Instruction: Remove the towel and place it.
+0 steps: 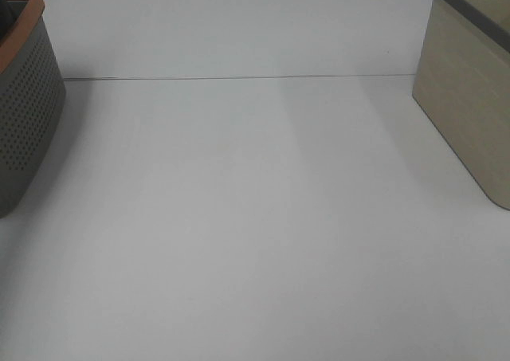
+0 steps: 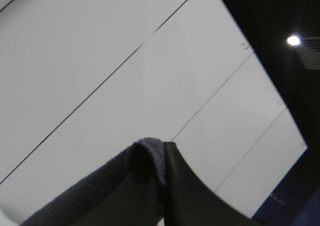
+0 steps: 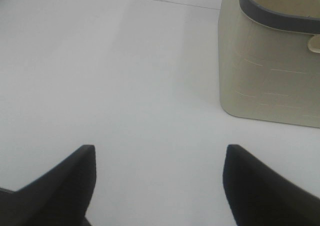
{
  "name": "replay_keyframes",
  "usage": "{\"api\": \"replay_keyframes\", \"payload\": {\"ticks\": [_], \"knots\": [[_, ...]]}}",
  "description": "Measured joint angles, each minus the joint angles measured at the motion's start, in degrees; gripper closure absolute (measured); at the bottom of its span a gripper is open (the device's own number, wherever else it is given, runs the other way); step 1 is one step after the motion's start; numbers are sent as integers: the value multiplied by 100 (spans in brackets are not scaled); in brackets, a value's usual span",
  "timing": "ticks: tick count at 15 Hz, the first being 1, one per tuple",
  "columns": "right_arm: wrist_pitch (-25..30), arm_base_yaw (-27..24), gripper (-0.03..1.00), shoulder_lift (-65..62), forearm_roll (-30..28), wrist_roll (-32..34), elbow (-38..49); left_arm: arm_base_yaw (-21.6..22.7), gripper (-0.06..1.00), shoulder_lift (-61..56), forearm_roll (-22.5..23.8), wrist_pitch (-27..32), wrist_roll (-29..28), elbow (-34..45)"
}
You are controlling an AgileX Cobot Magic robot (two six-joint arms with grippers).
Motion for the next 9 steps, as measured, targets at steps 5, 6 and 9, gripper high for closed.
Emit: {"api": "replay_keyframes", "payload": {"ticks": [5,6,9], "knots": [[0,0,26,0,0,0,0,-149,94,-74,-6,-1163,-332,-705],[0,0,26,0,0,0,0,-286,94,-74,63,-940,-355,-997],[0,0,26,0,0,0,0,-877,94,-63,258,264,-235,-1845]]}}
